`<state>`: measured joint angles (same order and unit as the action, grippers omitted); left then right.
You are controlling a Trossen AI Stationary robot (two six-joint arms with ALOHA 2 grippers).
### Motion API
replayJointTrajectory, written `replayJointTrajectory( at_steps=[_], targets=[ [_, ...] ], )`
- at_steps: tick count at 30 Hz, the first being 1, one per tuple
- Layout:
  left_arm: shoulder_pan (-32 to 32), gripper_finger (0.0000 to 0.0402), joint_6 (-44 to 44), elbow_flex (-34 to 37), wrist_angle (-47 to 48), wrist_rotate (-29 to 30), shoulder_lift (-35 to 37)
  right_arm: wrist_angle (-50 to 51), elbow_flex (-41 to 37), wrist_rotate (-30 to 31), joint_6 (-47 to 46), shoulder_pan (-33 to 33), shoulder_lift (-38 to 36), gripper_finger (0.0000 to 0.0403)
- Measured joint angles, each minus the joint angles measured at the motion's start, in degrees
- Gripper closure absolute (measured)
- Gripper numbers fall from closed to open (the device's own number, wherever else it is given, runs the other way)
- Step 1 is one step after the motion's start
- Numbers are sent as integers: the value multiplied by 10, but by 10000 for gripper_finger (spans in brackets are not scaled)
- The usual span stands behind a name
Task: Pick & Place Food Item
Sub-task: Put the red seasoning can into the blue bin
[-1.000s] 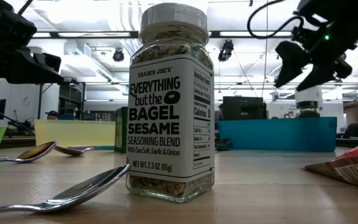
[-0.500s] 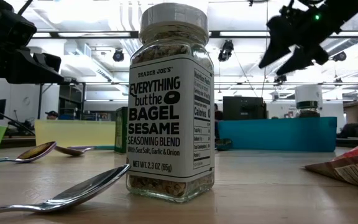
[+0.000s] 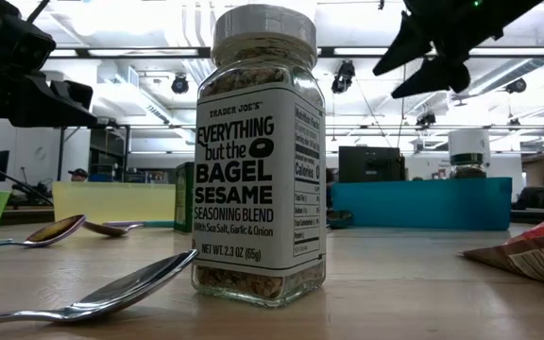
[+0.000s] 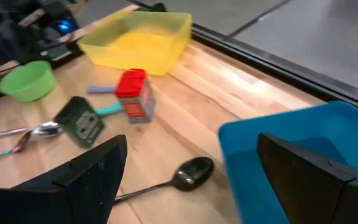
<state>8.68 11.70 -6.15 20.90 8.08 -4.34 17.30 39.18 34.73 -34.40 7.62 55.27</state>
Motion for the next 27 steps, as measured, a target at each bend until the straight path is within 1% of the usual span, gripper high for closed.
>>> replayJointTrajectory(
  at_steps=[7,12,16,19,22,25,27],
  targets=[
    [0,401,0,0,0,0,0,-48,0,-29,63,0,0,46],
    [0,401,0,0,0,0,0,-85,0,-86,103,0,11,46],
    [0,401,0,0,0,0,0,-133,0,-123,138,0,45,46],
    [0,401,0,0,0,0,0,-171,-1,-159,182,0,80,46],
    [0,401,0,0,0,0,0,-193,4,-168,213,0,114,46],
    [0,401,0,0,0,0,0,-197,29,-171,200,0,146,46],
    [0,401,0,0,0,0,0,-199,51,-192,188,0,166,46]
  ],
)
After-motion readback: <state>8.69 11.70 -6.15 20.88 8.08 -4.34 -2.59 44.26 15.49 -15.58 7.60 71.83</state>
